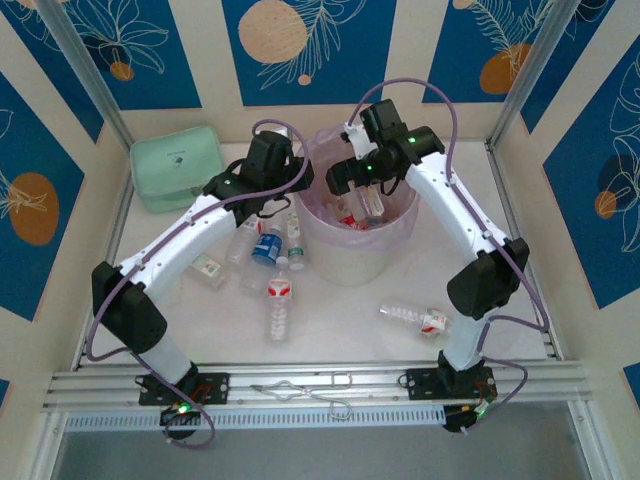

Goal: Put the plastic bottles in the bin

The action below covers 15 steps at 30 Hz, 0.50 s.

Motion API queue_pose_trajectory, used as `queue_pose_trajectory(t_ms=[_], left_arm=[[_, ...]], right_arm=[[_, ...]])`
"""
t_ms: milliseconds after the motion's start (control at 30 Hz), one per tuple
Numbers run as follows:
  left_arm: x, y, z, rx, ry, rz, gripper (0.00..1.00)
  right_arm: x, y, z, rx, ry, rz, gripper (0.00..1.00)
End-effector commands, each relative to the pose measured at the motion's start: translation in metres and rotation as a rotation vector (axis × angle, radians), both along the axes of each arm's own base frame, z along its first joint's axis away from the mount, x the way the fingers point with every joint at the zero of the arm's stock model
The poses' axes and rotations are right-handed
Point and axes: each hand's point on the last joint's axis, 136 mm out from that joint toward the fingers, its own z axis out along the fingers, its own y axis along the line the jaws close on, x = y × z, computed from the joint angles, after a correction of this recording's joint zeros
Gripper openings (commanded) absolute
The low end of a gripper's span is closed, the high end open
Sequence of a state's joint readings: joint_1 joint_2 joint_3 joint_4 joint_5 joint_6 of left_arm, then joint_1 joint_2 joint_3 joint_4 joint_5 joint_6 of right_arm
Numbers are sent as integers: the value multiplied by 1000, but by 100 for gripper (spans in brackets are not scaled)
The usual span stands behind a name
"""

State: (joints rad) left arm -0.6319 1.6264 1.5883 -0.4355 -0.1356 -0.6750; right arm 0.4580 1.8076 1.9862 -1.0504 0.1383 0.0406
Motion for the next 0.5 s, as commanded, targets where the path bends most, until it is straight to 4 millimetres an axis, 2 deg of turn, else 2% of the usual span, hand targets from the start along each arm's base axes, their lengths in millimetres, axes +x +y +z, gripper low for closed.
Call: queue_pose_trajectory(t_ms=[0,100,167,300,467], left_arm=[[2,5,1,13,5,4,29],[1,6,1,15,2,5,29],[1,5,2,14,2,3,29],[1,5,4,12,0,2,30],[1,5,3,10,4,2,29]], right_arm=[[-15,-7,39,28,-64,4,99],[-17,-12,54,35,-97,-19,100],[-20,-17,52,13,-84,-31,95],[-28,-30,39,-63,-41,-52,81],[-35,-36,23,-85,-14,-62,59]])
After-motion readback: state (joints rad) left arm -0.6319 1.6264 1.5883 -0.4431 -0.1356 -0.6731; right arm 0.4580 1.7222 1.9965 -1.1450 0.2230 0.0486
